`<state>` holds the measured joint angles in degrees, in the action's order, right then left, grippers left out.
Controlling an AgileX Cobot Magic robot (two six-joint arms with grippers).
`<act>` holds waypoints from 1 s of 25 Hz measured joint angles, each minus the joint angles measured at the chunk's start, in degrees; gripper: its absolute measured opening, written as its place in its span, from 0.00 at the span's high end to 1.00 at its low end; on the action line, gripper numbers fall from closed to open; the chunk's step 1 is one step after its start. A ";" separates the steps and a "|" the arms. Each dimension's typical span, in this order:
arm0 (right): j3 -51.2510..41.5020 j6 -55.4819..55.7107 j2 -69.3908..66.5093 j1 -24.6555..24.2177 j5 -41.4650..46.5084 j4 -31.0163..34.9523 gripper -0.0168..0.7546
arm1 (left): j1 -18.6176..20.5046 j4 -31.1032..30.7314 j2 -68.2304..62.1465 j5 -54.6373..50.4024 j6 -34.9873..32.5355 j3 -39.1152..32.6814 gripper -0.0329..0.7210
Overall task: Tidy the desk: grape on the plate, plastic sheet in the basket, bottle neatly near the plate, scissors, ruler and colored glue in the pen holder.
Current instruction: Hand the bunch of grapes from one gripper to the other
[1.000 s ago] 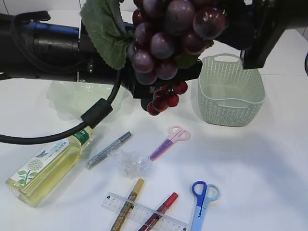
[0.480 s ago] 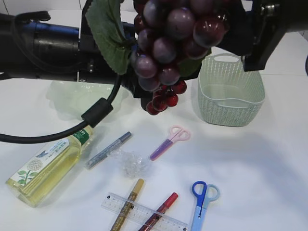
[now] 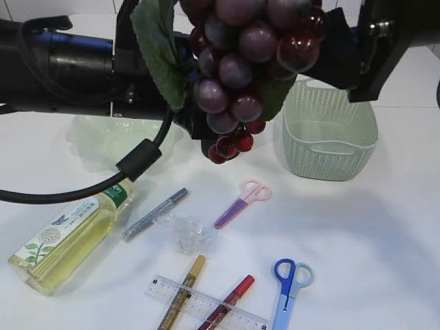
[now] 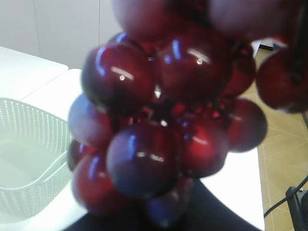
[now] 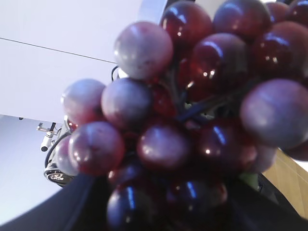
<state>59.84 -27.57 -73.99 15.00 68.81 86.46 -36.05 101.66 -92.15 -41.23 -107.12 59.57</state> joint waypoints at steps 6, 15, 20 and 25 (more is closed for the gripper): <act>0.00 0.00 0.00 0.00 0.00 0.00 0.36 | 0.00 0.00 0.00 0.10 0.09 0.00 0.85; 0.00 0.08 0.00 0.00 0.00 0.00 0.27 | 0.00 0.00 0.00 0.09 0.09 0.00 0.85; 0.00 0.08 0.04 0.00 0.00 0.00 0.27 | 0.00 0.00 0.00 0.09 0.09 0.00 0.85; 0.00 0.21 0.25 0.00 0.00 0.00 0.24 | 0.00 0.00 0.00 0.09 0.09 0.00 0.85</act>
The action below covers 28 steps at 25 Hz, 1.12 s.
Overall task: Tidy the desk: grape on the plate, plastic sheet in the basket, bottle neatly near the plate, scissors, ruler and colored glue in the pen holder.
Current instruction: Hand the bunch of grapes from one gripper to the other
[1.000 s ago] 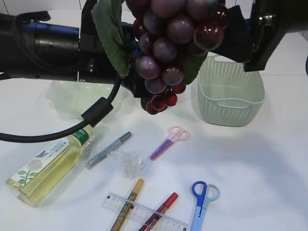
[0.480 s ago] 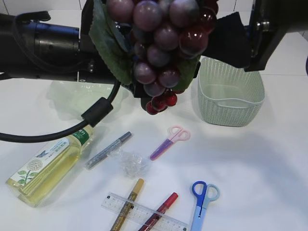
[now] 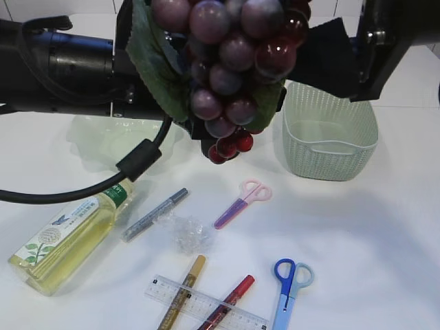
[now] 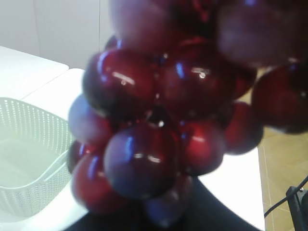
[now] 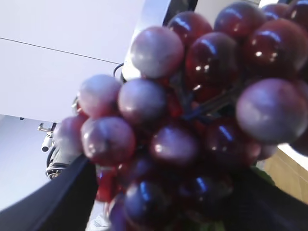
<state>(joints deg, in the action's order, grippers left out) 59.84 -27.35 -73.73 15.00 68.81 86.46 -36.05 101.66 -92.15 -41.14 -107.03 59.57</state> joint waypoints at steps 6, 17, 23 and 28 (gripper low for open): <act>0.00 0.48 0.62 0.00 0.00 -0.03 0.19 | 0.00 0.00 0.00 0.00 0.00 0.11 0.85; 0.00 0.91 0.69 0.00 0.00 -5.21 0.19 | 0.00 -0.22 0.46 0.23 0.00 0.11 0.85; 0.00 1.18 0.69 0.00 0.00 -6.57 0.19 | 0.00 -0.22 0.50 0.36 0.00 0.11 0.85; 0.00 1.07 0.69 0.00 0.11 -9.29 0.22 | 0.00 -0.22 0.50 0.45 0.00 0.11 0.85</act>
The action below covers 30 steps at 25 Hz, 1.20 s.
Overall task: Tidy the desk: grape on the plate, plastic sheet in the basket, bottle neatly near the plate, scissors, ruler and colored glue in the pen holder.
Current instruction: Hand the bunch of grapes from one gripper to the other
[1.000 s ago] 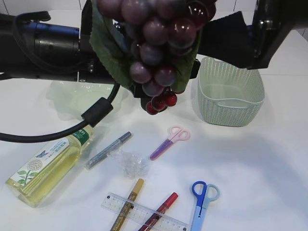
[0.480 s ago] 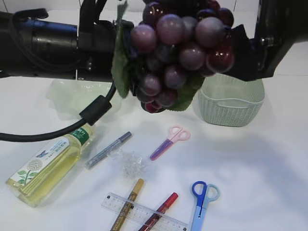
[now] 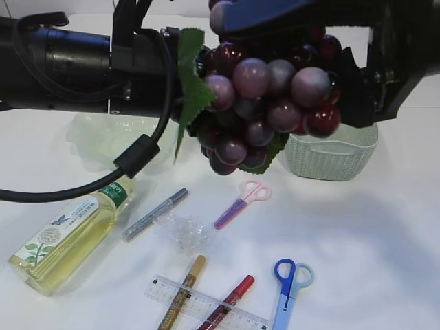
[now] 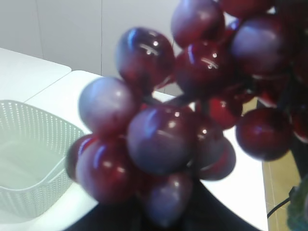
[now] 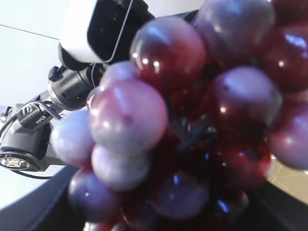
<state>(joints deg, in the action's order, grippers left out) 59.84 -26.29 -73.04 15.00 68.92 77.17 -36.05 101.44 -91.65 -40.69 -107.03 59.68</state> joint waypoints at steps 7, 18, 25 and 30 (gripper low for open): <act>0.00 -0.56 0.05 0.00 0.00 -1.89 0.23 | 0.00 -0.24 0.00 0.12 0.00 0.00 0.85; 0.00 -0.56 0.14 0.00 0.21 -6.33 0.16 | 0.00 -0.56 0.00 0.24 0.13 0.00 0.85; 0.00 -0.83 0.14 0.00 0.24 -9.28 0.20 | 0.00 -0.58 0.00 0.24 0.13 0.00 0.85; 0.00 -0.85 0.14 0.00 0.24 -10.17 0.21 | 0.00 -0.58 0.00 0.73 0.13 0.00 0.85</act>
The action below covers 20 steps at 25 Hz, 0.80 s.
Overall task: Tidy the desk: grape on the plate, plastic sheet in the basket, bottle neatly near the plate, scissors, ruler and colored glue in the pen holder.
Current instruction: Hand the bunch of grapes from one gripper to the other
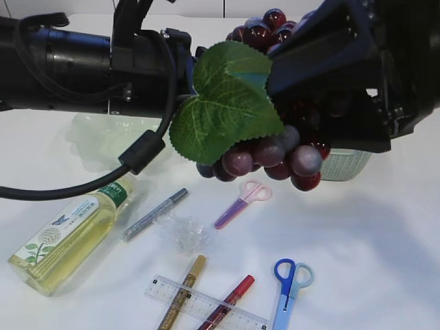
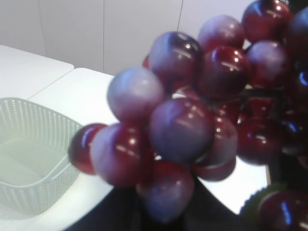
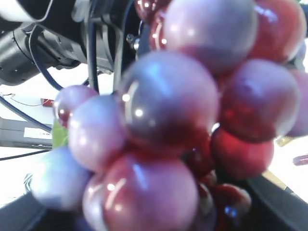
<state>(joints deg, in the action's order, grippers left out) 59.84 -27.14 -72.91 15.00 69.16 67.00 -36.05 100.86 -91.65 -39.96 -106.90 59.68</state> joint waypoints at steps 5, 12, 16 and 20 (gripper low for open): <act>0.00 0.00 0.00 0.00 0.10 -0.14 0.21 | 0.00 0.00 0.00 0.26 0.04 0.00 0.85; 0.00 -0.10 0.00 0.00 0.10 3.78 0.21 | 0.00 0.10 0.23 1.67 0.13 0.00 0.85; 0.00 -0.56 0.00 0.00 0.10 5.89 0.21 | 0.00 0.32 0.23 1.85 0.37 0.00 0.85; 0.00 -1.12 0.00 0.00 0.10 5.87 0.22 | 0.00 0.32 0.23 2.43 0.97 0.00 0.85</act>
<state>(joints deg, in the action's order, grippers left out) 59.84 -28.26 -72.91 15.00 69.26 72.87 -36.05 101.18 -91.42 -37.53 -105.93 59.68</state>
